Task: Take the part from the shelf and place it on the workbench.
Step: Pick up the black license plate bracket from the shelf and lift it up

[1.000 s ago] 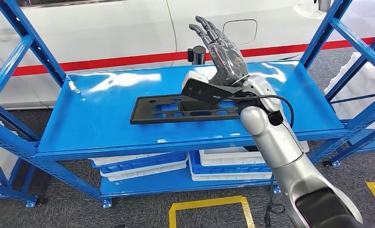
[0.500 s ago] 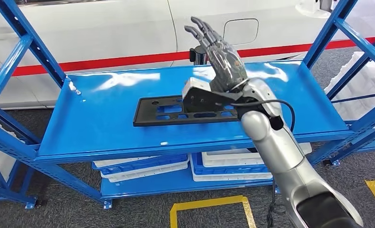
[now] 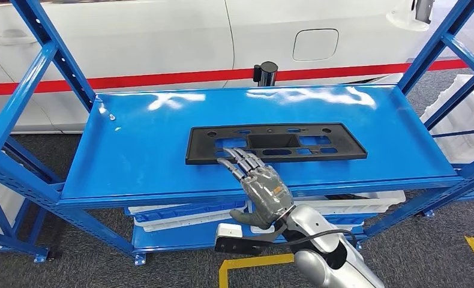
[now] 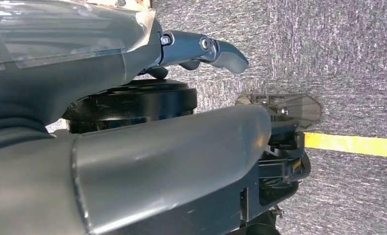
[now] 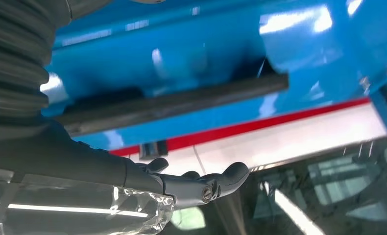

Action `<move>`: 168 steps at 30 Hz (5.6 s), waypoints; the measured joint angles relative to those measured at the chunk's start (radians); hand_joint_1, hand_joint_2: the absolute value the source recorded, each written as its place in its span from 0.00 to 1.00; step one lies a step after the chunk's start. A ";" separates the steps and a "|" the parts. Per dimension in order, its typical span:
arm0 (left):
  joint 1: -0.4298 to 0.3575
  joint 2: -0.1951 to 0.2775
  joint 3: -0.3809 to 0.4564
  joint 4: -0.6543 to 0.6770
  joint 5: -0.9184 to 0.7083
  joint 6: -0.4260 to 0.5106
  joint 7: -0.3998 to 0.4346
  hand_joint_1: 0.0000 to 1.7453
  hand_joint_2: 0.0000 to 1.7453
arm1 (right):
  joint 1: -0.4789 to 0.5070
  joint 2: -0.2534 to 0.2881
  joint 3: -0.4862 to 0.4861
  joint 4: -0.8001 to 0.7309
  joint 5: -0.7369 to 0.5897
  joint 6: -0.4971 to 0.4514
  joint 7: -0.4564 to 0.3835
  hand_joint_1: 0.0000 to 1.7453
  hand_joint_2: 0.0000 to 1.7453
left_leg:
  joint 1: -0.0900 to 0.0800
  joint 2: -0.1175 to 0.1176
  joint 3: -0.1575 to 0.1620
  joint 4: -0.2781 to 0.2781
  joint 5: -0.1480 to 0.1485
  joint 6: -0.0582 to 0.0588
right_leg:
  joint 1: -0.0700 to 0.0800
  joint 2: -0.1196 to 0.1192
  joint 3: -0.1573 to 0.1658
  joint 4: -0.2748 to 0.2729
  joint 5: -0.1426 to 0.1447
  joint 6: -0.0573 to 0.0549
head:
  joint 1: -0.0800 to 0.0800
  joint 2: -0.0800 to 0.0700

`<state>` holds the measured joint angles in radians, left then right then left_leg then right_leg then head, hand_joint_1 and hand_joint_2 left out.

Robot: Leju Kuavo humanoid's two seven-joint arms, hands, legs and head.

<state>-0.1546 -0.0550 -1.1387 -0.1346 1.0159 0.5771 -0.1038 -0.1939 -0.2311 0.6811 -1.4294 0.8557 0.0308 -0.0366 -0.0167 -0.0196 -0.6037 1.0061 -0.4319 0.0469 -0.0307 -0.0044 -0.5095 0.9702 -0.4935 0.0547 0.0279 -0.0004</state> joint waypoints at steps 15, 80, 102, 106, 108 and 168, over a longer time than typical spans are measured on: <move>-0.001 -0.006 0.000 0.000 0.005 0.009 0.008 0.00 0.00 | 0.031 0.032 0.047 0.068 0.093 -0.042 0.015 0.00 1.00 | 0.002 0.000 0.001 0.000 -0.001 0.000 | 0.002 0.001 0.002 0.001 -0.002 0.005 | 0.000 0.000; -0.021 -0.005 -0.097 0.000 0.009 0.078 -0.145 0.00 0.00 | -0.223 0.085 -0.494 0.862 0.359 -0.533 0.024 1.00 1.00 | 0.002 -0.001 0.015 0.000 -0.002 0.000 | 0.001 0.000 0.007 0.000 -0.004 0.006 | 0.000 0.000; -0.026 -0.008 -0.099 0.000 0.028 -0.130 -0.246 0.00 1.00 | 0.029 -0.044 -0.583 0.229 0.180 -0.309 -0.106 1.00 1.00 | 0.001 -0.001 0.006 0.000 -0.002 0.001 | 0.001 0.000 0.007 0.000 -0.003 0.008 | -0.001 0.000; -0.028 -0.009 -0.104 0.000 0.020 -0.152 -0.230 0.00 1.00 | 0.097 -0.100 -0.602 -0.038 0.124 -0.286 -0.091 1.00 1.00 | 0.001 -0.001 0.005 0.000 -0.003 0.000 | 0.001 0.000 0.006 0.000 -0.003 0.008 | -0.001 0.000; -0.030 -0.010 -0.111 0.000 0.013 -0.156 -0.216 0.00 1.00 | 0.129 -0.123 -0.619 -0.150 0.105 -0.284 -0.090 1.00 1.00 | 0.001 0.000 0.004 0.000 -0.003 0.000 | 0.001 0.001 0.005 0.000 -0.003 0.008 | -0.001 0.000; -0.055 0.008 -0.173 0.000 0.087 -0.129 -0.013 0.00 1.00 | -0.362 -0.079 -0.470 0.156 0.063 -0.121 -0.034 1.00 1.00 | -0.007 0.002 -0.003 0.007 0.006 0.008 | -0.004 0.008 -0.044 0.050 0.021 0.027 | -0.001 0.000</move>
<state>-0.2092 -0.0470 -1.3112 -0.1347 1.1030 0.4480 -0.1164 -0.5555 -0.3096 0.2115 -1.2739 0.9188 -0.0899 -0.0707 -0.0235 -0.0174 -0.6069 1.0128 -0.4256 0.0552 -0.0344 0.0034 -0.5534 1.0202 -0.4723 0.0813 0.0266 -0.0002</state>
